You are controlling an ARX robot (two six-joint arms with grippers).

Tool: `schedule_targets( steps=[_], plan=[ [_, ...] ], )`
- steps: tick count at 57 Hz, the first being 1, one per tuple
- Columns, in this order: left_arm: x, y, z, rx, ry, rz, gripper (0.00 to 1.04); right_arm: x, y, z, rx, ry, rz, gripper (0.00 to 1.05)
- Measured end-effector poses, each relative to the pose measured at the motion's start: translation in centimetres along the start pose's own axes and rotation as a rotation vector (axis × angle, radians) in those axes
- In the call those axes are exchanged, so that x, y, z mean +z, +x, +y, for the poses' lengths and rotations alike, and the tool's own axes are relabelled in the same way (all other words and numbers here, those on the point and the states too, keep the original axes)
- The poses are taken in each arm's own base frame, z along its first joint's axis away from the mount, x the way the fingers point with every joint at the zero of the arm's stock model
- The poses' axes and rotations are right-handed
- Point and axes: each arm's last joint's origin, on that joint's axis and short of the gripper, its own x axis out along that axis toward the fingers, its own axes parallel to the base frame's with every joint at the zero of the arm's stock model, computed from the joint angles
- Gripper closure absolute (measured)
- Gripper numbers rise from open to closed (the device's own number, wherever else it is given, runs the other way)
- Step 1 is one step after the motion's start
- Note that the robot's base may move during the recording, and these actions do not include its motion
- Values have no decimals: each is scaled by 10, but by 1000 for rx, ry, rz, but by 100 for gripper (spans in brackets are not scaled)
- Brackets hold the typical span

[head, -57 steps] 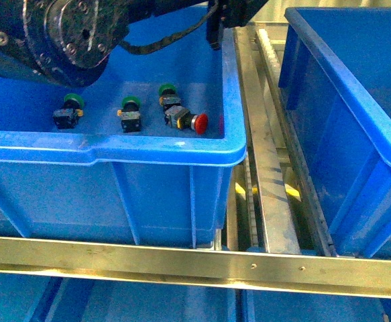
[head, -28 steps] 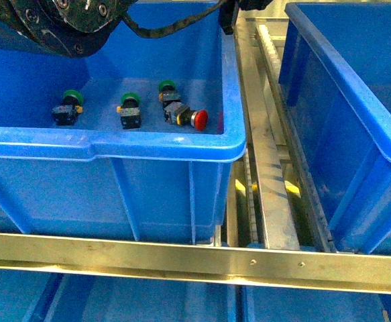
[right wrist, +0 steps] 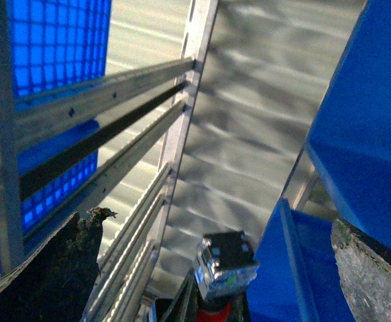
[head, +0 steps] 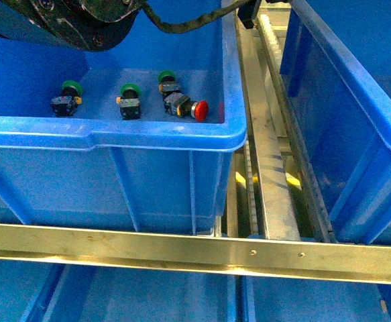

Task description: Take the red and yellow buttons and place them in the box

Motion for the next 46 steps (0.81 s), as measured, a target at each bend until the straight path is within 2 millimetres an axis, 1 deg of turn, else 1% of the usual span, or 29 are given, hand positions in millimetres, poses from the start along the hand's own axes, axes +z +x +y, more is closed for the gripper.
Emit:
schedule_targets(
  steps=[8,12,16,23,38,46],
  plan=[
    [-7,6,-4,-13,-4,9,72,-27,15,-12,-14,35,59,6],
    [-8,7,-5,-15,-4,-1,72,-35,23,-12,6,47,80,6],
    [-10,9,-7,-20,-4,-3,72,-39,30,-11,16,53,81,6],
    [-14,9,-5,-13,-12,-2,72,-42,36,-11,25,57,81,6],
    [-20,4,0,5,-27,-7,72,-50,40,-14,29,61,97,6],
    [-21,3,1,10,-32,-6,72,-54,43,-13,37,59,101,6]
  ],
)
